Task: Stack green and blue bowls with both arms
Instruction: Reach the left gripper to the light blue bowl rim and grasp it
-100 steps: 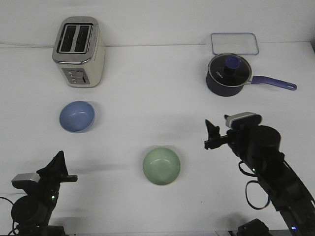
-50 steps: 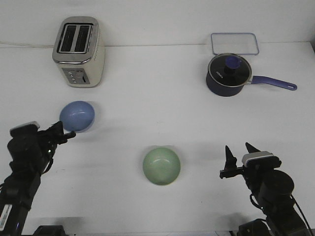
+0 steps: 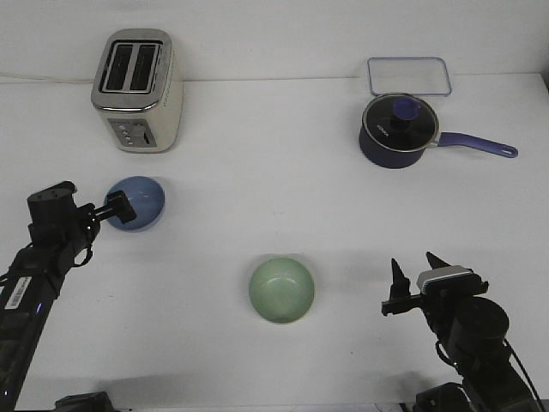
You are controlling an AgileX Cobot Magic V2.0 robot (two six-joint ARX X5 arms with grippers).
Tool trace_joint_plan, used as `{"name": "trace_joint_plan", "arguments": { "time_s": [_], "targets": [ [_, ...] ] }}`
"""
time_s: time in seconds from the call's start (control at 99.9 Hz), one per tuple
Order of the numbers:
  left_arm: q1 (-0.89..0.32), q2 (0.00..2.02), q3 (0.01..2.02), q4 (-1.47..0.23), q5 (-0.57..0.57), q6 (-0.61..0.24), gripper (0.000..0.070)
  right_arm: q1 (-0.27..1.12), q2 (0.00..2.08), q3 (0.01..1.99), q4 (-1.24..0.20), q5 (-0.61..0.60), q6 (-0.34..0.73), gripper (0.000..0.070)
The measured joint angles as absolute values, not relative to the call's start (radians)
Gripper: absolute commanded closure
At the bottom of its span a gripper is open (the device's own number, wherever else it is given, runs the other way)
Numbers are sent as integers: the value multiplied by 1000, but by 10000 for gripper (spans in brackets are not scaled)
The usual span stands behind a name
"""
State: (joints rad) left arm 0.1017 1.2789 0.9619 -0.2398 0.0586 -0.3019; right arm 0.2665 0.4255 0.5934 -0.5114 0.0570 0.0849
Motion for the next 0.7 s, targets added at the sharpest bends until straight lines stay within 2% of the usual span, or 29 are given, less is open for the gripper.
{"name": "trace_joint_plan", "arguments": {
  "time_s": [0.26,0.5,0.57,0.64,0.701],
  "targets": [
    [155,1439,982,-242,60,-286,63,266,426,593,-511,57,82,239],
    [155,1573,1045,-236,111,-279,311,266,426,593,-511,57,82,239],
    [154,1602,1062,-237,112,-279,461,266,426,593,-511,57,82,239],
    [154,1621,1075,-241,117,-278,687,266,426,593,-511,57,82,239],
    [155,1625,1081,-241,138,-278,687,266,426,593,-511,57,82,239]
  ]
}}
